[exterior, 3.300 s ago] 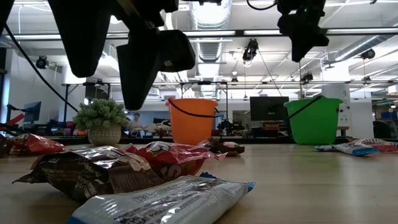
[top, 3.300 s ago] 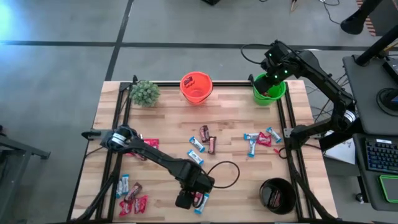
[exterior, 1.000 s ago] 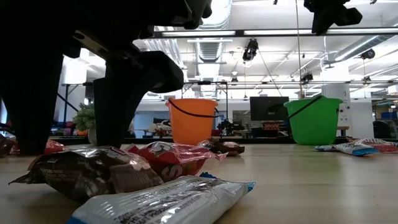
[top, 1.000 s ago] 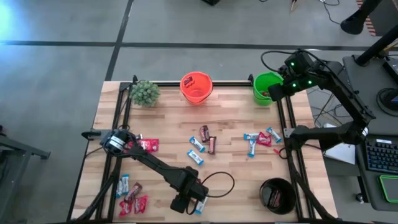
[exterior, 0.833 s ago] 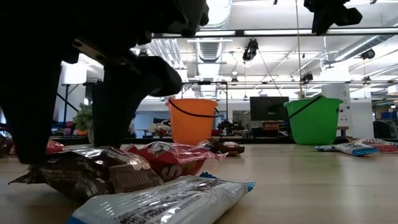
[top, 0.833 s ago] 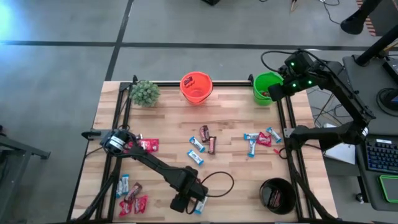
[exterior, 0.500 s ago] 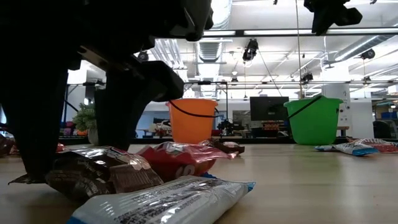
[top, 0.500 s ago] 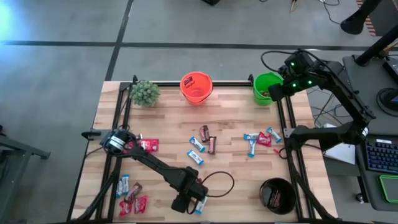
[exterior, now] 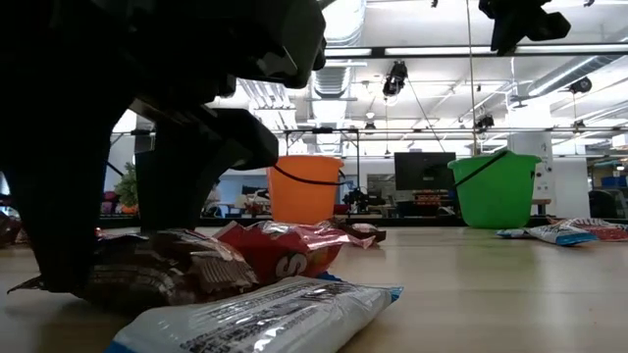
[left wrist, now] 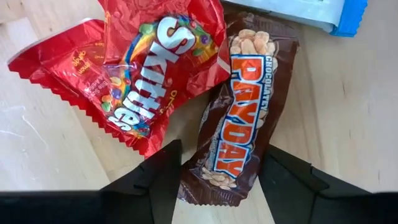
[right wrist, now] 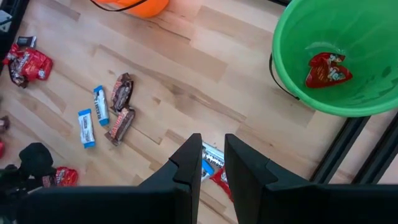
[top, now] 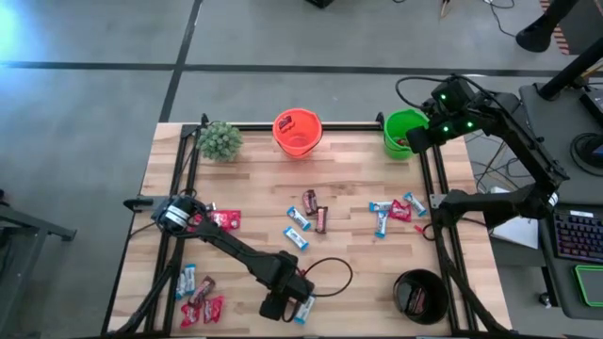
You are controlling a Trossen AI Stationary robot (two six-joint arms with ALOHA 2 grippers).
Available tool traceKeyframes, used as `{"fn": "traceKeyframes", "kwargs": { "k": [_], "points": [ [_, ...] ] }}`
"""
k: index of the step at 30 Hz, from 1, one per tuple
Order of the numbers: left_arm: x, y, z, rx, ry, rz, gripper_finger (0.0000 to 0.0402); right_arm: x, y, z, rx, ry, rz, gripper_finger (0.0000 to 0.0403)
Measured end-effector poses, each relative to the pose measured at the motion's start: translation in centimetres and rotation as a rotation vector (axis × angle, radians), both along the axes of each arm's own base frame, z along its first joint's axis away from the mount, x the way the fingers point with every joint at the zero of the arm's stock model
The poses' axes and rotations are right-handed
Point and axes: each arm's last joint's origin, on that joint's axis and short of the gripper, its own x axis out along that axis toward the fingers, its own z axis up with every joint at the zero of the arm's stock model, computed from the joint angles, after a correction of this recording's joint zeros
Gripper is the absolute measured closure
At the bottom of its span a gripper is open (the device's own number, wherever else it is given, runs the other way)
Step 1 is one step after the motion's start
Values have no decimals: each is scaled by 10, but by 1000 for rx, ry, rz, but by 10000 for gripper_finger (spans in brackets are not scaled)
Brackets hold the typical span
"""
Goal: Organize candy in baskets
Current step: Put the brown chocolate bar into the black bucket
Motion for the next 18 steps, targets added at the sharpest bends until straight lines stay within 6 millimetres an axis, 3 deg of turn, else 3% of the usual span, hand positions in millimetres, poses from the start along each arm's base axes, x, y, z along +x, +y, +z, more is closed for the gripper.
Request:
{"fn": "traceKeyframes", "kwargs": {
  "k": [5,14,18],
  "points": [
    [0,0,0,-11,11,23,261,0,0,0,1,-1,1,344],
    [-1,-2,1,-81,60,51,383,0,0,0,22,-11,-24,344],
    [-2,-3,6,-91,93,53,392,1,1,0,36,-24,-14,344]
  ]
}}
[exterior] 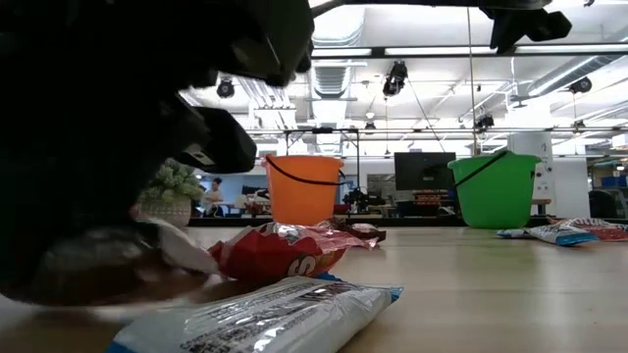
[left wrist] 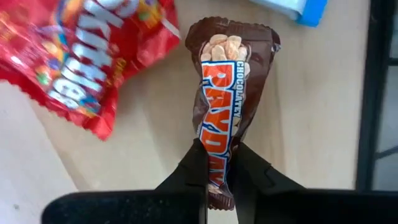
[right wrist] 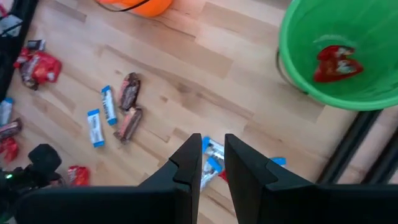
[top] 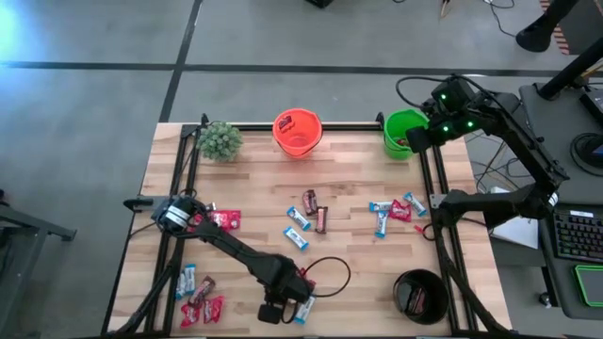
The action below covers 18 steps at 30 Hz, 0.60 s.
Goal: Organize candy in baskets
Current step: Put the brown chocolate bar into the black bucket
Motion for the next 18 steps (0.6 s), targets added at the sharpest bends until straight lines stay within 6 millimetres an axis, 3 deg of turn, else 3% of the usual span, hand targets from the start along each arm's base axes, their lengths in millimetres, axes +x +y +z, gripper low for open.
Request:
{"fn": "traceKeyframes", "kwargs": {
  "k": [9,18],
  "points": [
    [9,-4,48,16,-28,-22,395,0,1,0,29,-22,-2,344],
    [13,7,115,246,-163,-31,397,-3,8,3,96,-92,23,344]
  ]
}}
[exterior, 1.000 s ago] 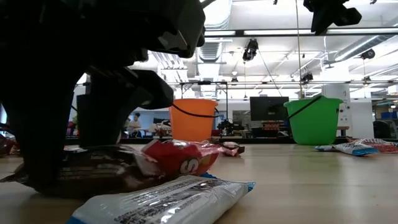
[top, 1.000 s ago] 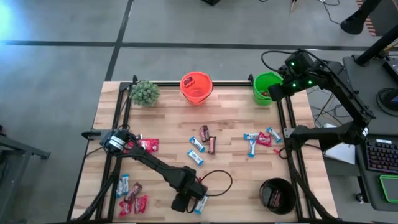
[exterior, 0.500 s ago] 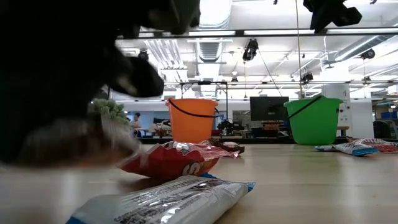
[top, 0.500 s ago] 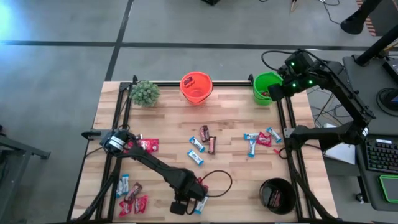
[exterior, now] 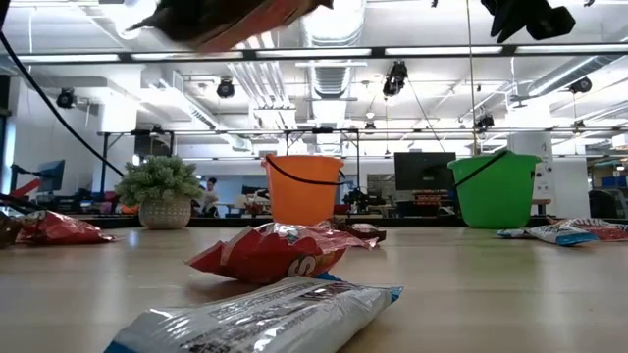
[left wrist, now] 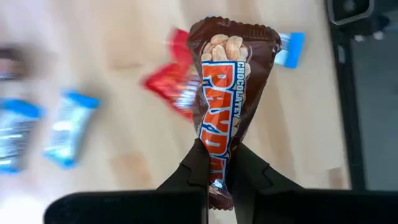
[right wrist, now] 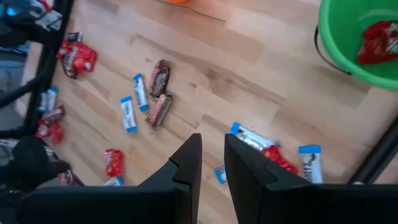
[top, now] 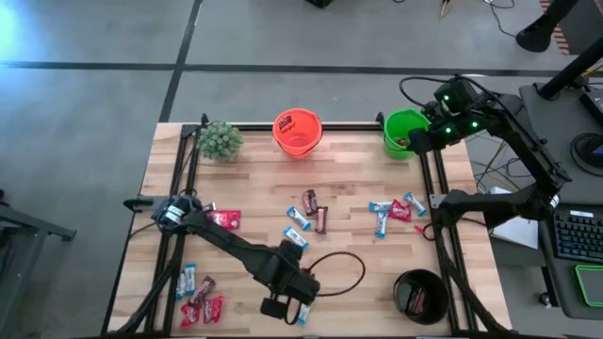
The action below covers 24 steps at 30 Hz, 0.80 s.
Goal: Organize candy in baskets
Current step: Put the brown chocolate bar into the black bucket
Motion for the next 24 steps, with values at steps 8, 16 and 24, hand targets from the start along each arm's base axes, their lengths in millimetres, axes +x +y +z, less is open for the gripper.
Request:
{"fn": "traceKeyframes", "kwargs": {
  "k": [8,16,24],
  "points": [
    [7,25,48,129,-155,59,397,-14,21,7,-20,-40,35,344],
    [18,58,76,252,-312,109,397,-45,55,17,-85,-147,57,344],
    [24,84,89,301,-387,167,397,-48,58,16,-114,-148,87,344]
  ]
}}
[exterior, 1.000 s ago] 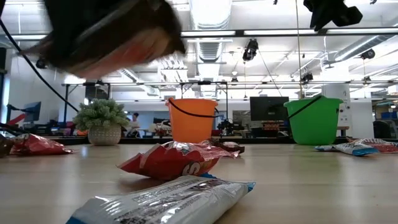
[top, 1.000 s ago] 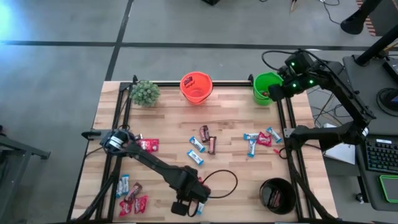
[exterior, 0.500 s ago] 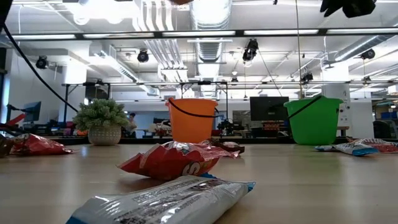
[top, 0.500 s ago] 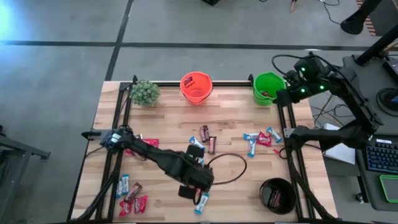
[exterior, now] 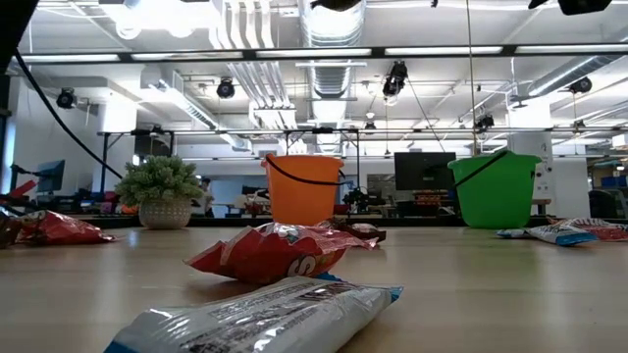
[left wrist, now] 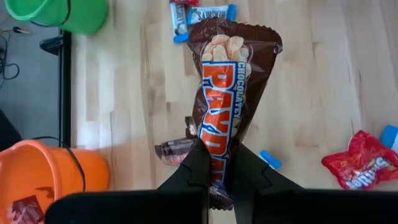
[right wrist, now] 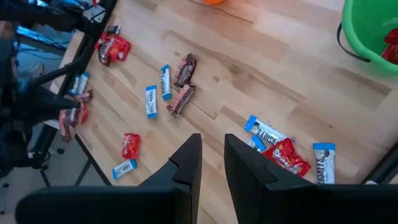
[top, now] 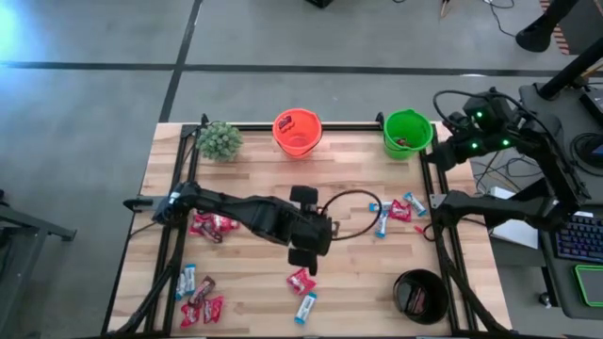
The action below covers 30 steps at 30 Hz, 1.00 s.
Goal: Organize candy in baskets
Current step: Put the brown chocolate bar into the black bucket
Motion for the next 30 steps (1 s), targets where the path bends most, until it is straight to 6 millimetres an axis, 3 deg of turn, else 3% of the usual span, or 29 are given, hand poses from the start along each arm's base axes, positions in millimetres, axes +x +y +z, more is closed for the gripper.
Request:
{"fn": "traceKeyframes", "kwargs": {
  "k": [14,18,25,30],
  "points": [
    [8,23,2,-27,-40,86,397,45,-39,-15,-66,183,115,344],
    [9,29,2,-39,-48,121,397,57,-48,-21,-79,209,218,344],
    [11,38,2,-58,-59,176,396,77,-53,-27,14,127,407,344],
    [11,39,2,-64,-61,187,396,82,-43,-26,-3,108,500,344]
  ]
}}
